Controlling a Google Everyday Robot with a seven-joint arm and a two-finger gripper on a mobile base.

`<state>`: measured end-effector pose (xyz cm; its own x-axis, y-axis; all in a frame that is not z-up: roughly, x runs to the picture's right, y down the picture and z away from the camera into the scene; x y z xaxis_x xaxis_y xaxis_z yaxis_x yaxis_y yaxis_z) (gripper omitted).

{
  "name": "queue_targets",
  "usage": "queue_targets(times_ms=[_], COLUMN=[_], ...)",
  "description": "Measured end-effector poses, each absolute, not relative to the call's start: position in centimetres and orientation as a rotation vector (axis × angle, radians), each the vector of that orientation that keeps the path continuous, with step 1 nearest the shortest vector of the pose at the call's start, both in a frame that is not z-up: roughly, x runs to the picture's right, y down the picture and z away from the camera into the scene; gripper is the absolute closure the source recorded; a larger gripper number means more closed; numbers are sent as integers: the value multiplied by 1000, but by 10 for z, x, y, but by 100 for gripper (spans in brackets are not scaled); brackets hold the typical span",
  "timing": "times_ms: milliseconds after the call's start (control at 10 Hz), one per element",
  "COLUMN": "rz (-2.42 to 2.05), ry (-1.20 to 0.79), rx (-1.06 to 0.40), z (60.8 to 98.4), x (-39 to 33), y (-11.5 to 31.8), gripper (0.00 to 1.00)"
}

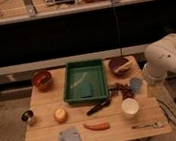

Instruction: Place towel in metal cup

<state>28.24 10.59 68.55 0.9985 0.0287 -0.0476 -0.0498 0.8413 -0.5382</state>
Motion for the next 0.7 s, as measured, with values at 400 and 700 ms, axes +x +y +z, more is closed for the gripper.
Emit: queue_targets(times_ms=[400,700], rz=[10,-16], ry=[22,7], rx=[-560,-555], z=[683,682], x=[276,261], y=[100,96], gripper=[35,35])
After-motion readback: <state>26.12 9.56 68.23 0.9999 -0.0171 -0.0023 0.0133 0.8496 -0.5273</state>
